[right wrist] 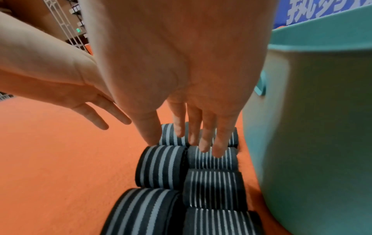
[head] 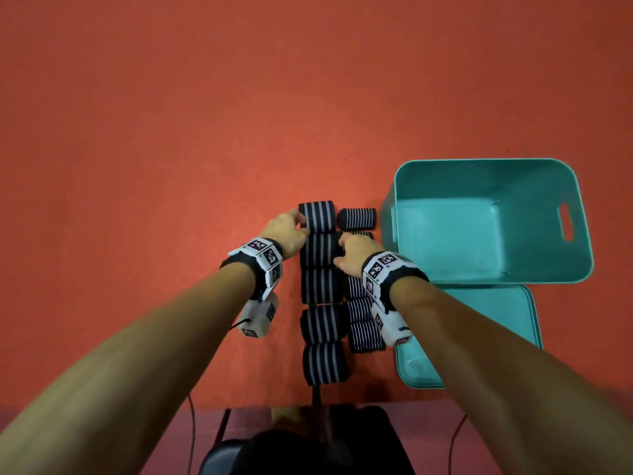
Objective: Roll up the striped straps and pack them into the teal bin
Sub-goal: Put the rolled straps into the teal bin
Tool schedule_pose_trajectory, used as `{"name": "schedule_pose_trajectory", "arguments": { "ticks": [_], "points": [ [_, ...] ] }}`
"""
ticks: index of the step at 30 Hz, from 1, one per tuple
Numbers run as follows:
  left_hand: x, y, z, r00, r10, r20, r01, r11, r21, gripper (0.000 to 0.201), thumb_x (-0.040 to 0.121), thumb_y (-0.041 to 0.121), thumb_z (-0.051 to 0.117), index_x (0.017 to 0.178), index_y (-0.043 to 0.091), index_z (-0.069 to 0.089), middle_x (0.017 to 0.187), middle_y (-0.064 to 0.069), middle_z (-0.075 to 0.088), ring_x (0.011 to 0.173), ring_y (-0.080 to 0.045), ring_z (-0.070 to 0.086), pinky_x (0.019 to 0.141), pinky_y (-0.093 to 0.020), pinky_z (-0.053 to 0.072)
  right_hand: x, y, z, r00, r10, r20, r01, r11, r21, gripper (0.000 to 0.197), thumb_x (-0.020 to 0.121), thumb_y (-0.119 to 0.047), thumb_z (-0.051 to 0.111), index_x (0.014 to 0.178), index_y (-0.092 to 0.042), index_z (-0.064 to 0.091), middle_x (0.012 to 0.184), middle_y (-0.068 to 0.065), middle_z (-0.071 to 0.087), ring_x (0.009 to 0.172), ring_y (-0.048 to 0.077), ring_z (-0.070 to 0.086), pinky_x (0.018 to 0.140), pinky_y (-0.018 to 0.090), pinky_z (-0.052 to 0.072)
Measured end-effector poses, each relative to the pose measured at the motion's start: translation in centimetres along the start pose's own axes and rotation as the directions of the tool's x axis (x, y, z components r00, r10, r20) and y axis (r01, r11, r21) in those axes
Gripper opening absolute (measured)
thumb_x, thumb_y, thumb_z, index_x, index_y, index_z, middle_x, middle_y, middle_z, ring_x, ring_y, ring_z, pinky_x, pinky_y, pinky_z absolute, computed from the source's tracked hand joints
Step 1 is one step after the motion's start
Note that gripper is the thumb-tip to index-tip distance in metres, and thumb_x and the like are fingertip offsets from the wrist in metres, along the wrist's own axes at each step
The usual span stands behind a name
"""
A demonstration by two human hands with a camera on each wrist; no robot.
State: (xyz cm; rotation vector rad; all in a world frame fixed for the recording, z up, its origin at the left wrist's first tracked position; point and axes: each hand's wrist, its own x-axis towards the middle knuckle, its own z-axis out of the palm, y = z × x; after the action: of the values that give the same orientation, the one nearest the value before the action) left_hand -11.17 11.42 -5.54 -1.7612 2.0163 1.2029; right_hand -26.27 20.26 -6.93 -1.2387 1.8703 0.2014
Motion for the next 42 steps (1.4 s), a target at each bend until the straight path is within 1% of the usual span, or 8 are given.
{"name": "schedule_pose_trajectory", "arguments": {
  "ticks": [7, 15, 19, 24, 28, 35, 37, 42],
  "points": [
    [4.5, -1.9, 1.8, 0.999, 0.052, 0.000, -0.052, 0.999, 0.009, 0.049, 0.097, 0.021, 0.064, 0.143, 0.015, 0.048, 0.144, -0.013, 0.049, 0.127, -0.030, 0.055, 0.103, -0.038, 0.046, 3.6, -0.5, 0.3, 0.996, -0.082, -0.046, 0.083, 0.997, 0.008, 0.058, 0.095, -0.033, 0.066, 0.148, -0.021, 0.045, 0.145, 0.003, 0.052, 0.131, 0.027, 0.053, 0.105, 0.046, 0.048],
    [9.6, -3.2, 1.9, 0.985, 0.126, 0.121, -0.140, 0.984, 0.107, 0.082, 0.085, 0.025, 0.078, 0.155, 0.018, 0.035, 0.162, -0.009, 0.030, 0.146, -0.033, 0.031, 0.121, -0.043, 0.031, 6.5, -1.5, 1.2, 0.993, -0.112, 0.037, 0.116, 0.981, -0.153, 0.064, 0.087, -0.026, 0.076, 0.144, -0.019, 0.048, 0.138, 0.003, 0.052, 0.132, 0.023, 0.044, 0.104, 0.042, 0.047],
    [11.4, -3.2, 2.0, 0.973, 0.071, 0.220, -0.078, 0.997, 0.024, 0.087, 0.080, 0.025, 0.085, 0.152, 0.020, 0.036, 0.147, -0.008, 0.052, 0.136, -0.028, 0.050, 0.114, -0.044, 0.043, 7.5, -1.6, 1.4, 0.996, -0.082, 0.021, 0.084, 0.980, -0.178, 0.065, 0.083, -0.028, 0.080, 0.139, -0.017, 0.050, 0.131, 0.004, 0.053, 0.129, 0.022, 0.045, 0.104, 0.037, 0.044],
    [11.8, -4.0, 2.9, 0.975, 0.105, 0.194, -0.114, 0.993, 0.036, 0.085, 0.080, 0.029, 0.085, 0.150, 0.023, 0.038, 0.142, -0.009, 0.053, 0.135, -0.029, 0.047, 0.113, -0.046, 0.042, 7.9, -2.2, 1.5, 0.986, 0.038, 0.160, -0.010, 0.985, -0.175, 0.077, 0.075, -0.034, 0.088, 0.134, -0.023, 0.039, 0.127, 0.010, 0.040, 0.112, 0.029, 0.057, 0.093, 0.041, 0.054],
    [11.8, -4.6, 2.9, 0.979, 0.129, 0.157, -0.130, 0.992, -0.008, 0.077, 0.082, 0.029, 0.083, 0.147, 0.027, 0.042, 0.134, -0.008, 0.055, 0.130, -0.028, 0.046, 0.110, -0.043, 0.042, 8.3, -2.3, 1.6, 0.990, 0.020, 0.140, 0.003, 0.988, -0.157, 0.082, 0.068, -0.039, 0.091, 0.129, -0.023, 0.038, 0.123, 0.008, 0.042, 0.108, 0.026, 0.057, 0.089, 0.039, 0.052],
    [11.7, -5.6, 2.5, 0.991, 0.085, 0.108, -0.056, 0.966, -0.251, 0.064, 0.066, 0.024, 0.090, 0.114, 0.033, 0.048, 0.121, -0.004, 0.058, 0.112, -0.024, 0.059, 0.097, -0.047, 0.054, 7.8, -1.3, 2.1, 0.994, -0.098, 0.044, 0.101, 0.992, -0.070, 0.071, 0.068, -0.051, 0.083, 0.123, -0.026, 0.046, 0.095, -0.012, 0.051, 0.108, 0.016, 0.043, 0.079, 0.033, 0.039],
    [11.4, -6.2, 2.1, 0.995, 0.062, 0.073, -0.032, 0.936, -0.351, 0.065, 0.060, 0.026, 0.091, 0.111, 0.032, 0.050, 0.116, -0.004, 0.060, 0.107, -0.022, 0.062, 0.091, -0.042, 0.057, 7.5, -1.3, 2.0, 0.993, -0.117, 0.011, 0.117, 0.993, -0.018, 0.069, 0.067, -0.053, 0.082, 0.122, -0.029, 0.048, 0.091, -0.017, 0.045, 0.105, 0.013, 0.043, 0.081, 0.032, 0.039],
    [9.8, -7.7, 0.4, 0.999, 0.002, 0.041, 0.021, 0.835, -0.549, 0.053, 0.074, -0.002, 0.084, 0.115, 0.015, 0.054, 0.102, 0.008, 0.059, 0.094, -0.007, 0.058, 0.070, -0.011, 0.046, 6.4, -1.8, 1.8, 0.982, -0.182, -0.044, 0.187, 0.967, 0.173, 0.069, 0.067, -0.042, 0.086, 0.124, -0.030, 0.050, 0.116, -0.010, 0.051, 0.108, 0.014, 0.055, 0.094, 0.036, 0.049]
  ]
}}
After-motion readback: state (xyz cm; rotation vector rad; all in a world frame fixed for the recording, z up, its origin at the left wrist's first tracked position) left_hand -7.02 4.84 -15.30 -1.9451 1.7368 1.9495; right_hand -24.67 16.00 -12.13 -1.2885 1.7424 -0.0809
